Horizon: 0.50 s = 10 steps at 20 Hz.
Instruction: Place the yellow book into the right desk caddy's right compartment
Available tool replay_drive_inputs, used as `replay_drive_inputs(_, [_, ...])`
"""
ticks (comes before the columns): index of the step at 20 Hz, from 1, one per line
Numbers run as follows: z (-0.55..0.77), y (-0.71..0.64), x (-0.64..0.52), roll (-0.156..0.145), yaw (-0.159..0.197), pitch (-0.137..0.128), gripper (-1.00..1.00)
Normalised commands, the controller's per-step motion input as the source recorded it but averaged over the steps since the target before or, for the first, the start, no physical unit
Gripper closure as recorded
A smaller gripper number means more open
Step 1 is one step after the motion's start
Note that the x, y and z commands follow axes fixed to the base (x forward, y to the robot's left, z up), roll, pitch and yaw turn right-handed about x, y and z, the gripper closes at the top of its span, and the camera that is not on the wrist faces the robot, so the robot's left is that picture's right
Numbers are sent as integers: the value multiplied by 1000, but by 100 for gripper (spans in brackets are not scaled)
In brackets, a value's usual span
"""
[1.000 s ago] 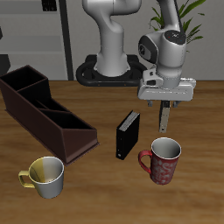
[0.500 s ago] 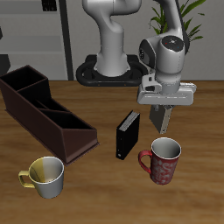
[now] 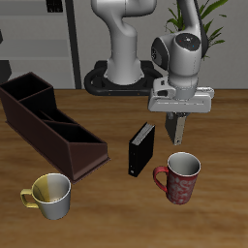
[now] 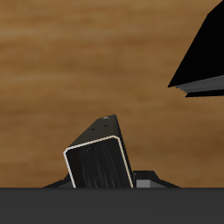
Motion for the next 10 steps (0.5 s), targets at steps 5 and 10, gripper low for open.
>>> replay_drive_inputs(5, [453,-201,-40,-2,-9,-61,100])
replay_drive_inputs(10, [604,-316,-77,2,-14,-76,100])
